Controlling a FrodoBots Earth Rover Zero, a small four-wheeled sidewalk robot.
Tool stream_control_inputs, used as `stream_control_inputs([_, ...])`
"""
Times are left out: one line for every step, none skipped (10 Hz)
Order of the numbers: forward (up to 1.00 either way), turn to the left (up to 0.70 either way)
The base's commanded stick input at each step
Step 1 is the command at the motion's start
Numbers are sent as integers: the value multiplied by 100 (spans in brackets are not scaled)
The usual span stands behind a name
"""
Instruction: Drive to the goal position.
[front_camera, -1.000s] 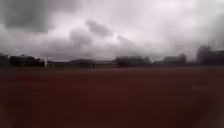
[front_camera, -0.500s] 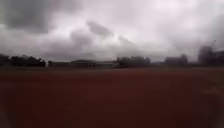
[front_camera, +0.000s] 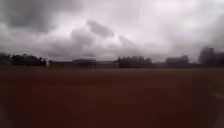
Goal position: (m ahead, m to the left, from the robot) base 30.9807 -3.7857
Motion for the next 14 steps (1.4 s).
stream_control_inputs([70, 0])
stream_control_inputs([70, 0])
stream_control_inputs([70, 0])
stream_control_inputs([70, 0])
stream_control_inputs([70, 0])
stream_control_inputs([70, 0])
stream_control_inputs([70, 0])
stream_control_inputs([70, 0])
stream_control_inputs([70, 0])
stream_control_inputs([70, 0])
stream_control_inputs([70, 0])
stream_control_inputs([70, 0])
stream_control_inputs([70, 0])
stream_control_inputs([70, 0])
